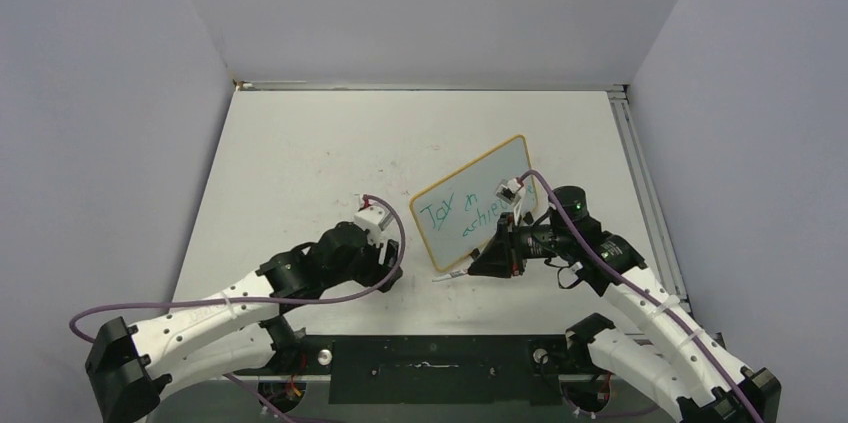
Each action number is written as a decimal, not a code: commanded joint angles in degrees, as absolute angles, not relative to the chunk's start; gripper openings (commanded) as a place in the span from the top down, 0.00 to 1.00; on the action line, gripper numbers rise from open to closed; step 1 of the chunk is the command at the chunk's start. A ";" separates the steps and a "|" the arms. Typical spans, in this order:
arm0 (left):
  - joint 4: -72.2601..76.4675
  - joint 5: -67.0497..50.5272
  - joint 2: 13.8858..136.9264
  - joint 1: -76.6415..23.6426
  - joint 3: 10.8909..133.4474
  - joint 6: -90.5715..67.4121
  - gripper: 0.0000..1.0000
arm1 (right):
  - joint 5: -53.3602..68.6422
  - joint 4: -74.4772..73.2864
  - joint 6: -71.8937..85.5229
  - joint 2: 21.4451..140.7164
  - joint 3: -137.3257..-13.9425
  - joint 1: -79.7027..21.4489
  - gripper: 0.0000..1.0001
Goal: Write a sentence on the whiteboard
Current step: Close the whiteboard marker at the center of the board.
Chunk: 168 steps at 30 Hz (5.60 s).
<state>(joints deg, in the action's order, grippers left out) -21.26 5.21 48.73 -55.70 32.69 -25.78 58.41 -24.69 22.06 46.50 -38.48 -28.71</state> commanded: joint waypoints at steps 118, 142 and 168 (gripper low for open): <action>27.13 8.73 56.46 -83.12 11.72 -22.13 1.00 | 54.45 -31.59 21.17 54.59 -33.16 -34.30 0.95; 28.00 8.56 56.02 -84.24 13.34 -17.38 0.89 | 56.31 -29.42 22.03 56.20 -32.73 -35.84 0.95; 40.63 9.57 69.60 -80.70 17.18 -13.63 1.00 | 39.27 -29.77 25.23 59.69 -39.32 -47.00 0.95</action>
